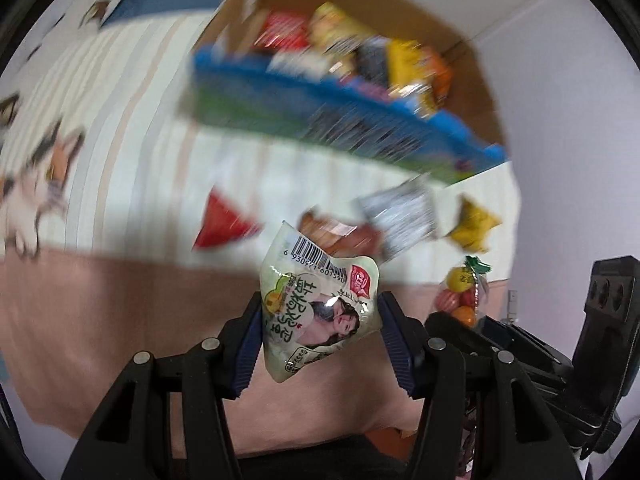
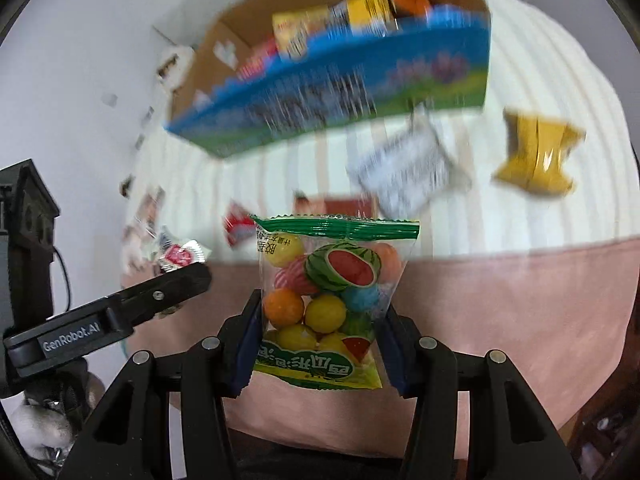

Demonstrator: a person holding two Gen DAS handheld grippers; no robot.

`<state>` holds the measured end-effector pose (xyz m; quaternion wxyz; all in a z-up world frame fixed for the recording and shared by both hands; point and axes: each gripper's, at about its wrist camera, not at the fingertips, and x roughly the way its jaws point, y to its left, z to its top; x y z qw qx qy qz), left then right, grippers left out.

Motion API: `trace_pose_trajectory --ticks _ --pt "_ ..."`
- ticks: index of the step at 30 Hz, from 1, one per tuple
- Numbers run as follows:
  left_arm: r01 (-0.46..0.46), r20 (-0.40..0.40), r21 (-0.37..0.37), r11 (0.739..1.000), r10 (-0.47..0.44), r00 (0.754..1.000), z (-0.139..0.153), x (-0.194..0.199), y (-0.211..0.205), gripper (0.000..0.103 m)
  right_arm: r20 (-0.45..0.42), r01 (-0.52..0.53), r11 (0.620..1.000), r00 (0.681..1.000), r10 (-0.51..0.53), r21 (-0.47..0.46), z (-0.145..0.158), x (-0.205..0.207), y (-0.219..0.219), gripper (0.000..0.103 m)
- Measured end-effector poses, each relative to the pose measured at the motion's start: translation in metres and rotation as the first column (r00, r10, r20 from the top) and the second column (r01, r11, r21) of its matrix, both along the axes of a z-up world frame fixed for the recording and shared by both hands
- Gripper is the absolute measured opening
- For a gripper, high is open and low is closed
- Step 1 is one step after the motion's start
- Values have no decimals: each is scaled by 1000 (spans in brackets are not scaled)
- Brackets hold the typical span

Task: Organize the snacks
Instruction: 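Carry the pouch and candy bag into the box and open both tools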

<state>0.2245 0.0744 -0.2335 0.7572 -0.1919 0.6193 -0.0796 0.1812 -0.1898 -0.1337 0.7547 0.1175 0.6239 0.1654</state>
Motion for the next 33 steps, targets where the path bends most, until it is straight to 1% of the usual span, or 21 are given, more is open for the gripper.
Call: trace_pose_trajectory --ticks 3,4,5,7,9,10,12,15,17,21,26,28,29,30,31,32,33 --pt "26 45 -6 1000 -26 999 23 24 -10 53 59 -10 1000 998 9 25 33 28 -2 55" --pt "33 62 -4 999 -32 998 31 35 -12 53 87 -15 1000 996 13 23 46 41 -5 55" --pt "40 77 4 999 -40 996 39 47 -15 53 104 -14 1000 994 12 21 52 48 -4 55" --pt "44 107 23 999 -46 993 51 68 -15 53 158 -16 1000 987 17 -8 71 75 -7 55" --pt "46 127 48 998 -52 990 59 96 -19 53 184 -13 999 983 19 -33 75 103 -2 55" --pt "50 128 65 997 -58 990 62 111 -18 53 190 -10 999 982 18 -40 76 113 -2 55" --pt "52 115 68 996 -60 992 61 135 -17 53 182 -14 998 983 24 -54 70 144 -1 55" --pt "67 66 82 994 -72 995 46 174 -20 53 146 -9 996 989 21 -85 54 180 -2 55" --pt "67 14 58 996 -68 998 29 194 -19 53 111 -2 994 994 14 -105 38 202 -4 55" --pt "78 -94 47 996 -73 993 -11 224 -22 53 56 2 991 998 5 -137 8 231 -8 55" --pt "89 -188 31 996 -82 979 -49 233 -24 53 3 -23 983 1000 24 -180 -21 246 -7 55" --pt "91 -224 23 996 -83 971 -62 232 -25 56 -37 -49 981 998 43 -188 -32 249 -5 55" --pt "91 -252 6 996 -86 964 -70 231 -25 56 -66 -63 980 996 51 -190 -39 249 -4 56" --pt "95 -275 -4 995 -93 957 -76 230 -26 59 -86 -70 976 995 53 -205 -44 250 -4 56" --pt "107 -286 1 994 -102 953 -81 229 -27 63 -87 -76 972 995 57 -222 -46 250 -3 63" --pt "120 -284 29 992 -107 953 -83 229 -28 74 -87 -80 972 994 62 -223 -47 250 -2 80" --pt "122 -280 50 991 -104 954 -83 228 -28 85 -89 -82 972 994 64 -220 -46 250 -1 91"
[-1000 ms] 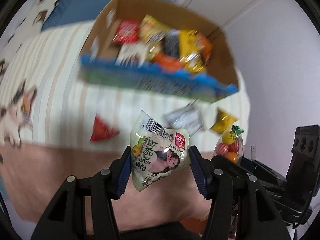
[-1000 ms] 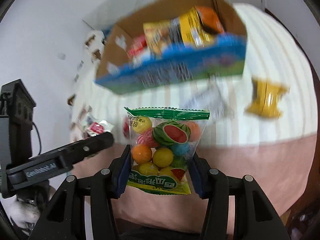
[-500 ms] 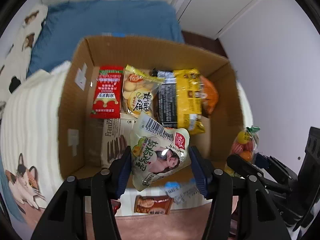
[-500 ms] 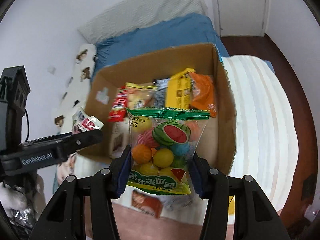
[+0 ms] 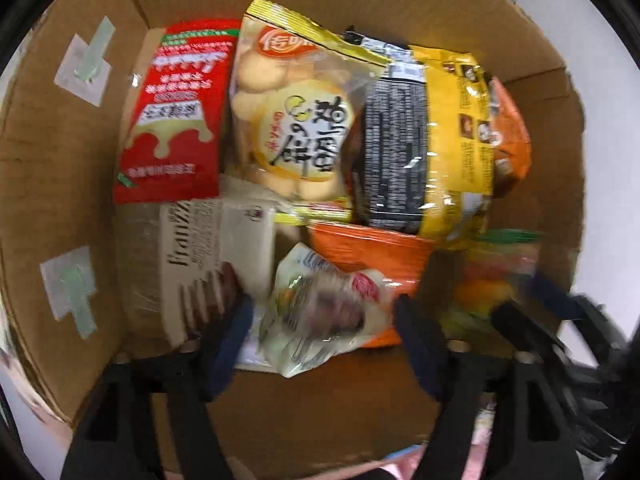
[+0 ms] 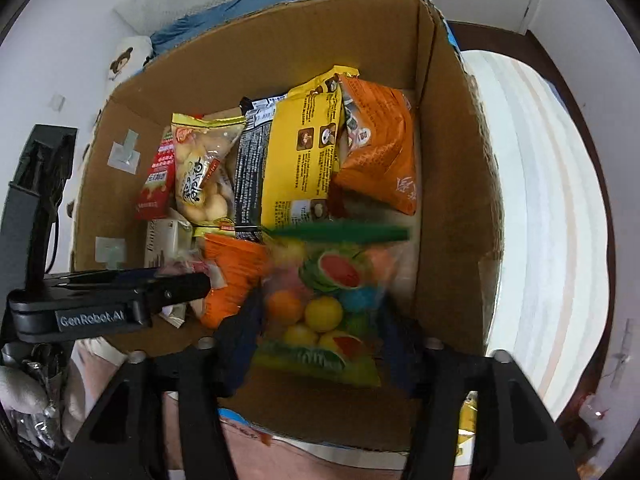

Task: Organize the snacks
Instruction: 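Carry the pouch and candy bag into the box and open both tools, then move both open tools back down toward the snacks on the rug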

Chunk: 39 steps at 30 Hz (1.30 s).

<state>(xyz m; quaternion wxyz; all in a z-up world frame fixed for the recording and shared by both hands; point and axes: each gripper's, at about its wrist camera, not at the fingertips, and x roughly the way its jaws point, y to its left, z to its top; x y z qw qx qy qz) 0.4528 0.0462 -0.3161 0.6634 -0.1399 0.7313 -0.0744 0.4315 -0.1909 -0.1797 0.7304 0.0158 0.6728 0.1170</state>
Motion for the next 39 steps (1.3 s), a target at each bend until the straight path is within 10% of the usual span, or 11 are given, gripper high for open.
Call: trace_pose_trajectory --ticks 20,39 --pt "-37 252 115 993 7 968 92 -29 9 91 54 16 999 998 -13 -50 32 -26 -2 101" --pt "-158 556 219 963 9 831 169 -136 11 92 360 65 998 931 -56 -14 124 -117 2 101"
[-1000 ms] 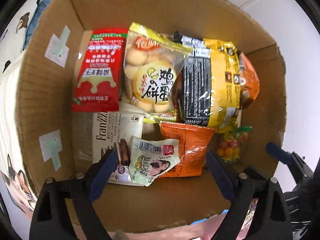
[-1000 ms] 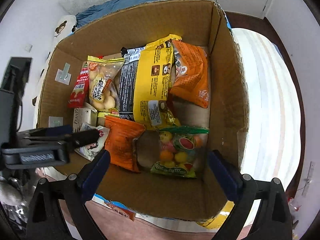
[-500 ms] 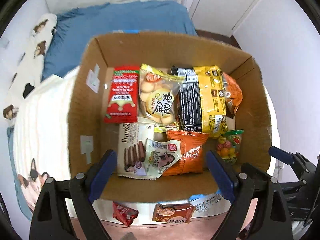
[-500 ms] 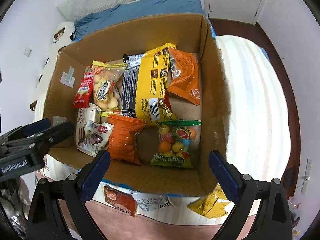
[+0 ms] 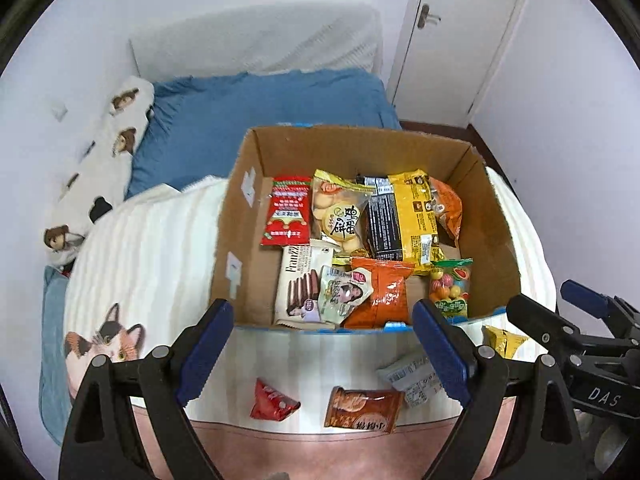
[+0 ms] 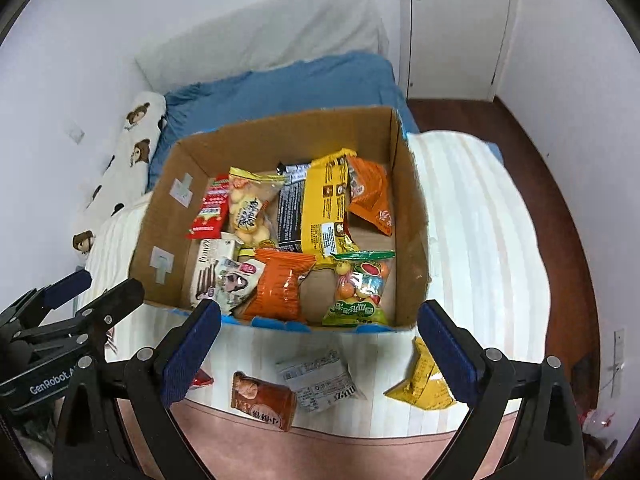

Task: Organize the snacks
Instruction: 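Move both open tools back down toward the snacks on the rug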

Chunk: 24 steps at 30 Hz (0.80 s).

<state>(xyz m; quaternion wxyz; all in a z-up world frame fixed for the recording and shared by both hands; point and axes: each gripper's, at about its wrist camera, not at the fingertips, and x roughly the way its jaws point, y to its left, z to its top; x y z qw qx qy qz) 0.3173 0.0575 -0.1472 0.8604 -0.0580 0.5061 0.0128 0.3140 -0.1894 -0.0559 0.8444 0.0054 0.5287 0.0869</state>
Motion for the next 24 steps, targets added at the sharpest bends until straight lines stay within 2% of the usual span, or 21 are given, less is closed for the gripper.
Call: trace_pose_trajectory --ticks 6,11,14,17,20,24 --pt "-8 59 8 1000 7 998 19 -36 1 92 81 -14 1000 997 14 -5 23 -36 5 101" --pt "-29 93 -5 1000 29 995 31 -60 5 92 103 -21 999 995 17 41 38 -64 4 101" --pt "-34 91 -17 999 35 995 29 -74 7 92 92 -24 998 996 18 64 36 -77 1 101" --pt "-38 53 -15 999 39 998 12 -87 5 92 31 -14 999 999 13 53 10 -94 -8 101" --pt "-38 -47 -17 999 38 998 -26 -94 0 92 -105 23 1000 994 -20 21 -47 -110 -26 101" --pt "-27 -189 -7 1000 25 982 -85 -98 -12 91 -263 93 995 960 -100 -40 -128 -124 -53 101"
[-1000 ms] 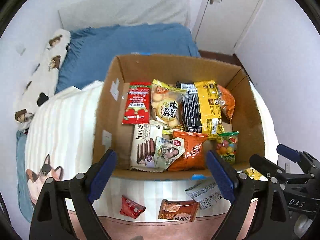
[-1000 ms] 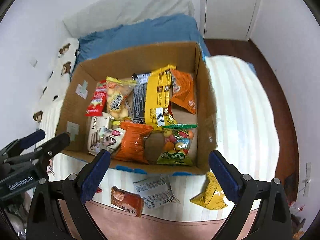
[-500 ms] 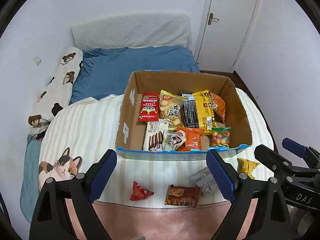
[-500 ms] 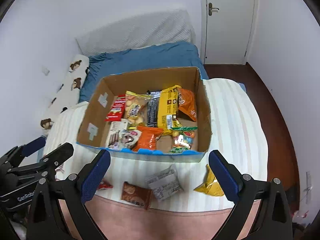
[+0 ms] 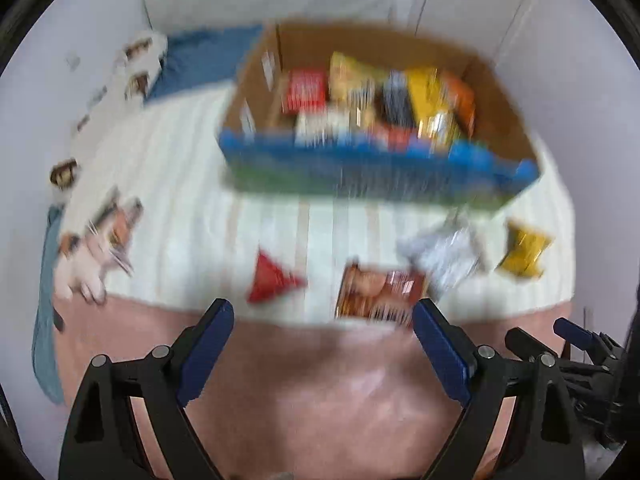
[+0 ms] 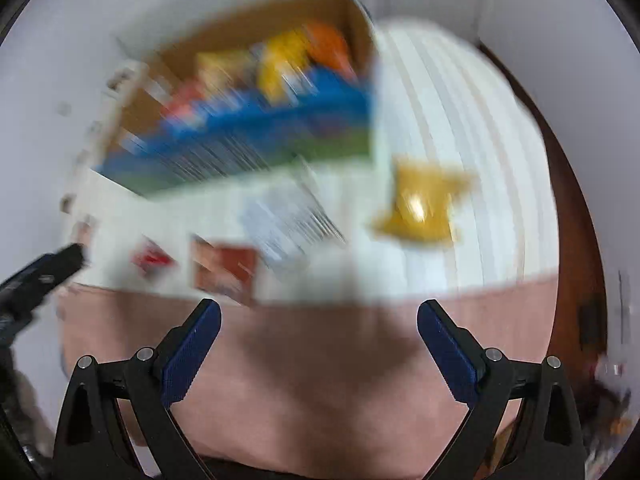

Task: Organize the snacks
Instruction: 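Move both open tools back down toward the snacks on the rug, then grasp the brown biscuit packet with the left tool while the right tool grasps the white Franzzi pack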

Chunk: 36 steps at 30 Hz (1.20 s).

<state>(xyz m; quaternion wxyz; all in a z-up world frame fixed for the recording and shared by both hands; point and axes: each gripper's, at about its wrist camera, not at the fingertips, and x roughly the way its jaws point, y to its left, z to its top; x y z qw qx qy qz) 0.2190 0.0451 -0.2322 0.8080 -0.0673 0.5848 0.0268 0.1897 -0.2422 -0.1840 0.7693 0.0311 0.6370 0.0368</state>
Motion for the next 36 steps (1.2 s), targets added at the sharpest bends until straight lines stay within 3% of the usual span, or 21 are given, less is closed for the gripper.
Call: trace_pose_trajectory --ticks 4,8,12,14,18,20,24,26,28,29,31,33,35,36 --pt "21 -102 9 1000 -20 995 -45 1 -12 91 -95 64 997 993 -68 -46 -58 -6 -21 101" --pt "39 -179 -13 999 -41 983 -74 5 -21 92 -135 105 994 985 -109 -39 -87 -11 -33 101" --pt "-46 -253 -141 989 9 967 -94 11 -17 91 -165 124 992 979 -122 0 -101 -12 -42 103" --pt "-139 -308 -237 961 61 949 -106 16 -13 91 -192 99 995 977 -93 19 -108 -11 -45 103" --pt "-339 -425 -392 855 159 891 -134 27 -5 91 -234 69 996 971 -54 56 -108 -11 -53 103" --pt "-432 -472 -444 785 205 858 -145 31 -2 91 -218 111 991 972 -92 76 -99 -9 -61 101" --pt "-551 -519 -486 678 283 807 -154 35 5 91 -138 139 987 982 -127 78 -74 -7 -65 95" --pt "-625 -555 -498 601 333 763 -162 32 11 91 -102 148 984 985 -138 99 -64 -6 -63 90" --pt "-661 -565 -485 573 371 737 -168 29 14 89 -67 137 983 989 -129 121 -53 -3 -56 81" --pt "-667 -564 -469 579 385 730 -170 27 15 80 -63 132 983 990 -125 128 -51 -1 -54 75" --pt "-640 -536 -456 618 384 752 -170 22 15 69 -54 125 978 992 -117 166 -44 4 -45 73" --pt "-553 -487 -438 709 330 809 -163 18 8 56 -49 121 975 992 -113 189 -38 10 -36 73" --pt "-442 -428 -378 814 270 863 -152 11 3 55 -50 114 972 993 -105 208 -39 34 -18 73" --pt "-393 -403 -344 853 244 882 -148 6 2 55 -52 119 970 993 -110 214 -39 39 -15 73"
